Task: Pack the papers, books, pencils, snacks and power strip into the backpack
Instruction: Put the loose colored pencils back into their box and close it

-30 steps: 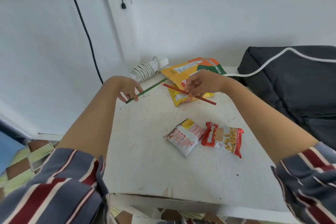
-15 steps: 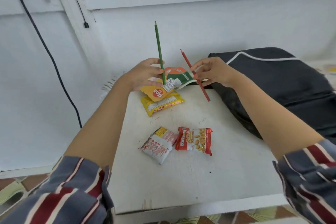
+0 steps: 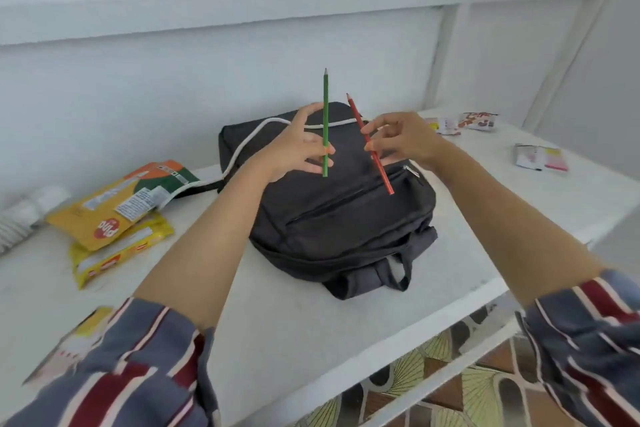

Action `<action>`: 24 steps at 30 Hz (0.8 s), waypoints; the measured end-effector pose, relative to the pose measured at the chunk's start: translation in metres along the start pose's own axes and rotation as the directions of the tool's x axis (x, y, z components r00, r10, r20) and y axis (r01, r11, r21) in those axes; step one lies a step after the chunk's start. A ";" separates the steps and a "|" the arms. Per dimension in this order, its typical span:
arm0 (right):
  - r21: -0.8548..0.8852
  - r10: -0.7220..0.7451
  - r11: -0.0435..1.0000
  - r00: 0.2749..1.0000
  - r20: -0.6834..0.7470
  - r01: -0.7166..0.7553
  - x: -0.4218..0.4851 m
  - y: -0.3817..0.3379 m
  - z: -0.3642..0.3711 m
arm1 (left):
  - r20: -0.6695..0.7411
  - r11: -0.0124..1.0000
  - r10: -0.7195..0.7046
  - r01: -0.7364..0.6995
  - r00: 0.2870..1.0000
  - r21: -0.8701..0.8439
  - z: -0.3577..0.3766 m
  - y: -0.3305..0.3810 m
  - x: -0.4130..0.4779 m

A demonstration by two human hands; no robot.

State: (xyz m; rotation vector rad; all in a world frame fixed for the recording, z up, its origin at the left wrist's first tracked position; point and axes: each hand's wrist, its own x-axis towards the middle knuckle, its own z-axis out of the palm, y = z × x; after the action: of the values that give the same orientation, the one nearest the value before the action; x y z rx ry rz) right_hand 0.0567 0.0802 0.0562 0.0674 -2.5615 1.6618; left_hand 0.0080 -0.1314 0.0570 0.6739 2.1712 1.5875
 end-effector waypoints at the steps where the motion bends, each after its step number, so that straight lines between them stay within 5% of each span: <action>1: -0.001 0.011 1.000 1.000 -0.014 -0.011 -0.003 0.008 -0.017 | 0.018 1.000 0.005 -0.005 1.000 -0.002 0.014 0.004 0.011; 17: 0.080 0.146 0.988 0.967 -0.208 -0.132 0.015 0.118 -0.178 | 0.149 0.997 -0.069 0.065 0.986 0.033 0.160 0.029 0.163; 24: 0.100 0.209 0.975 0.973 -0.098 -0.200 0.060 0.155 -0.189 | 0.149 0.971 -0.186 0.159 0.971 0.177 0.190 0.014 0.217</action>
State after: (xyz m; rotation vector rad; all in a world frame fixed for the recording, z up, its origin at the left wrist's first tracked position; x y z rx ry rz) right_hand -0.0065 0.3169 -0.0026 -0.2828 -2.4850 1.7948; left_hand -0.0629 0.1445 0.0108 0.6209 2.1873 1.2307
